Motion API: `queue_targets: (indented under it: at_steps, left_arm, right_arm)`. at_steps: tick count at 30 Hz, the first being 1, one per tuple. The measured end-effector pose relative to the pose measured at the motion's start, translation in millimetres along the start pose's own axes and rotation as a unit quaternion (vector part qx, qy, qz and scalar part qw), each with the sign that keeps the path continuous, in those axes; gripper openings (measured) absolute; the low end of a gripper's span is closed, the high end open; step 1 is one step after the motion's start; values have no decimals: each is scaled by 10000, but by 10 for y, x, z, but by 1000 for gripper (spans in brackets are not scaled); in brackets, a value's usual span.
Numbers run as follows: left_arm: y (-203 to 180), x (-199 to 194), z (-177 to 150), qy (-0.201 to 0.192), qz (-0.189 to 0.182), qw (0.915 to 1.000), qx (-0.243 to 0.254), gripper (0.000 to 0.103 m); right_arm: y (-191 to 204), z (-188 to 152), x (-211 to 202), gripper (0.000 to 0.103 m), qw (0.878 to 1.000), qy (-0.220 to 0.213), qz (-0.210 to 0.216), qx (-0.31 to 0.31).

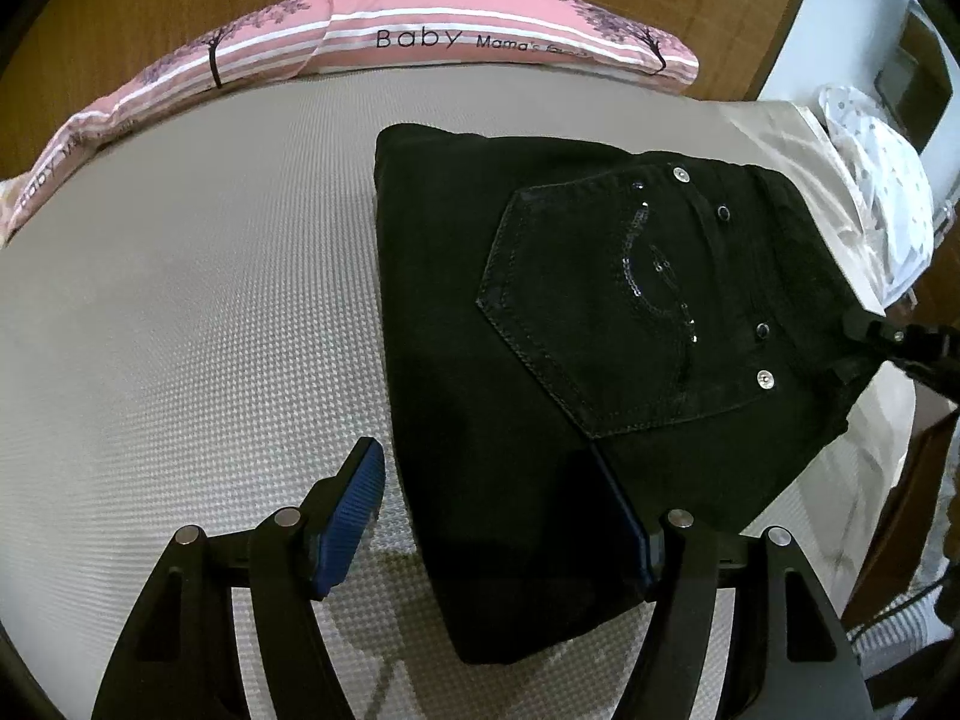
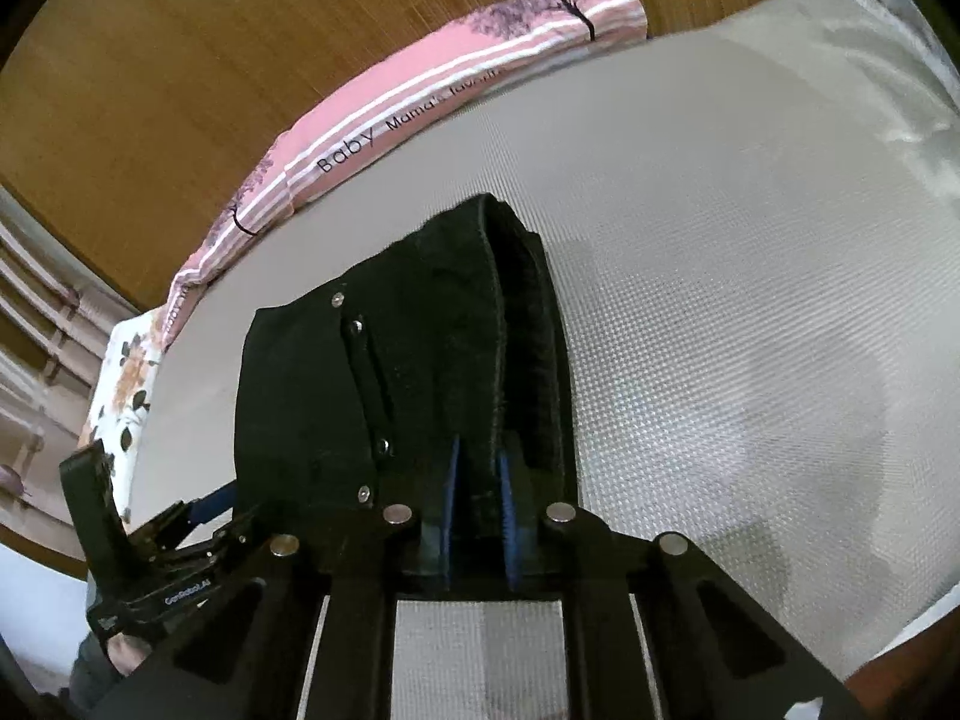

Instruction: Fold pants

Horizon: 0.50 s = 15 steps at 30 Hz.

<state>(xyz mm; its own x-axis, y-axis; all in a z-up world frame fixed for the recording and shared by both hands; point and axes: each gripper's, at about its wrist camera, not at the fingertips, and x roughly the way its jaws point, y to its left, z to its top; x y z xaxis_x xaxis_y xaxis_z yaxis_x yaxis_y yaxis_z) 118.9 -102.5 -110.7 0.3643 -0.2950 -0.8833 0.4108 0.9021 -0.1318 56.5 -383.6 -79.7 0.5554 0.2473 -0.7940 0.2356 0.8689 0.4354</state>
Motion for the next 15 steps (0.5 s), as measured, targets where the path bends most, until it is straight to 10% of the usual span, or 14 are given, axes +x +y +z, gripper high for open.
queue_targets:
  at_steps: [15]
  left_arm:
    - [-66,-49,-69,64,144,9991,397,70]
  right_arm:
    - [-18,-169,-10,9,9988,18,-467,-114]
